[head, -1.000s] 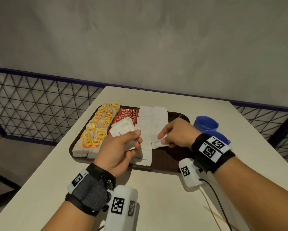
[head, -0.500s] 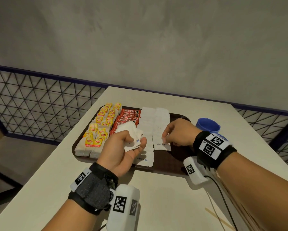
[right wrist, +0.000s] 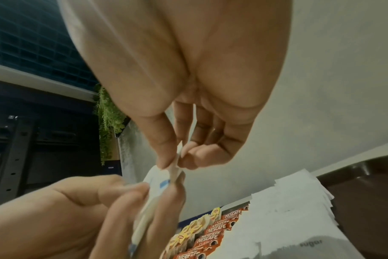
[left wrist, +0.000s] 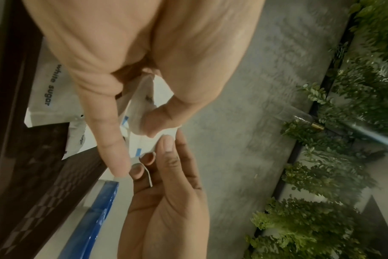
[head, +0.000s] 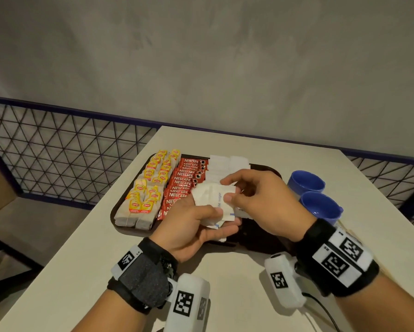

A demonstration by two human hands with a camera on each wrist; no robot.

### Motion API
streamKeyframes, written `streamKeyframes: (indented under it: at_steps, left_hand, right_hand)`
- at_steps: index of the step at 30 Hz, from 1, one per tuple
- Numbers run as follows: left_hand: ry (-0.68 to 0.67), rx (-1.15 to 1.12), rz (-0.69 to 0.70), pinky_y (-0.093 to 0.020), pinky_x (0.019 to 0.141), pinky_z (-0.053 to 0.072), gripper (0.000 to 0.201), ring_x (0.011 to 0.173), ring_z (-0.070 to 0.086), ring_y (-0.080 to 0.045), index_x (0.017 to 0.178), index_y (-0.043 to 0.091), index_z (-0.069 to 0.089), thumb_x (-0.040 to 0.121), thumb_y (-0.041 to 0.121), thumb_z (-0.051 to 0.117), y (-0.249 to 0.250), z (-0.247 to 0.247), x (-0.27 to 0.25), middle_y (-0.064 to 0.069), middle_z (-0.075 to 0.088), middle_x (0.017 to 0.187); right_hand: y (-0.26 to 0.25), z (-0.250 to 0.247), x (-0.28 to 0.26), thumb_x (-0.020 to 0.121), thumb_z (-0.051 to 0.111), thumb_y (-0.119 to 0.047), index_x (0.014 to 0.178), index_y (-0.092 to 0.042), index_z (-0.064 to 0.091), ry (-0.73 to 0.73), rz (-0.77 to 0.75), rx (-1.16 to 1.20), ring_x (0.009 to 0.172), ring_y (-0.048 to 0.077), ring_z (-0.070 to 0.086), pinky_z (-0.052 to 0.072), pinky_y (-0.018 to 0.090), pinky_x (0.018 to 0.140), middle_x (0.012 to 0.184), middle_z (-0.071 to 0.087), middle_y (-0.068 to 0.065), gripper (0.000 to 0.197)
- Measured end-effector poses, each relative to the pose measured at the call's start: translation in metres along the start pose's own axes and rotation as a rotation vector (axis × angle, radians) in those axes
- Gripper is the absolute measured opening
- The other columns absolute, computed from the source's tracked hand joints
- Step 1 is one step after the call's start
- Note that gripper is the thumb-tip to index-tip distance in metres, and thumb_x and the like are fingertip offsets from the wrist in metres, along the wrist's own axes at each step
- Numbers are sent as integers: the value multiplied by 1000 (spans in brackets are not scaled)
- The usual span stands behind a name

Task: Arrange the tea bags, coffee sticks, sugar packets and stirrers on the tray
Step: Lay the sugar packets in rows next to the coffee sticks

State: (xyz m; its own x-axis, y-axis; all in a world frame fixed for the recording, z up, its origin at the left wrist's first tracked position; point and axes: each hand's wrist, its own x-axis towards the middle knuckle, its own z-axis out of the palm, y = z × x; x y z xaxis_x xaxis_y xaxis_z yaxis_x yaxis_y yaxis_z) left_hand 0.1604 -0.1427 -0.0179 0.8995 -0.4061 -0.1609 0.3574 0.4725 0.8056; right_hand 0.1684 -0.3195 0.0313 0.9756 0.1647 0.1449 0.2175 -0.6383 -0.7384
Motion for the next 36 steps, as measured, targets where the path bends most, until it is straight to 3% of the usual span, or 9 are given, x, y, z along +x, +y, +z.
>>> streamKeyframes:
  at_steps: [4,8,11,16,19,22,26,30,36]
  left_hand:
    - [50,46,61,-45,86,62,40,103,74,-35,131,13,64,95,-4,61,2,0,-2,-15,74,120]
    - [127,14,117,-31,70,61,27,94,77,-21,116,18,71,94,4,66,6,0,-1,-7,78,113]
    - [157,-27,113,-28,67,59,27,86,75,-22,120,14,70,93,8,67,6,1,0,-11,77,113]
    - [143,-33,38,-41,86,62,28,96,74,-35,127,2,64,100,4,59,4,-4,3,-21,74,115]
    - [118,-38,23,-55,105,51,30,101,74,-41,131,4,59,102,4,55,2,-3,2,-21,74,115]
    - [92,-60,36,-55,106,50,31,101,74,-39,133,6,58,103,4,51,3,-1,2,-22,74,115]
    - [55,-94,34,-33,76,59,38,97,71,-32,136,1,57,98,-3,53,3,-4,4,-21,72,121]
    - [-10,-72,56,-33,85,55,47,106,63,-33,135,3,60,90,-10,57,1,-7,3,-21,70,126]
    - [14,31,171,-33,77,54,51,96,65,-25,136,12,60,90,-11,62,-4,-8,6,-18,70,128]
  right_hand:
    - [5,-7,-1,93,76,-22,109,-32,73,-12,38,44,82,16,71,61,25,72,95,73,-6,19]
    - [4,-12,-4,94,74,-15,103,-20,72,-72,89,182,77,15,75,61,22,68,92,78,-4,10]
    - [4,-12,-6,94,73,-13,101,-12,70,-34,63,269,82,20,75,64,30,74,93,78,0,8]
    - [0,-17,-9,95,68,-3,94,-5,65,111,-21,473,94,28,76,65,42,78,95,75,11,4]
    - [-4,-20,-8,97,66,-8,106,-9,67,88,18,484,93,27,77,64,51,81,96,77,6,9]
    - [-3,-17,-7,96,68,-8,105,-7,68,53,78,492,91,29,77,59,56,85,93,78,11,9]
    - [1,-14,-7,91,69,7,103,-3,60,73,132,610,97,40,75,62,45,74,96,68,32,18]
    - [3,-12,-9,88,65,17,121,-10,55,15,137,707,100,31,77,66,45,78,108,69,19,43]
    - [6,-10,-9,92,69,3,104,-10,72,-13,144,633,104,30,75,65,39,75,116,69,21,18]
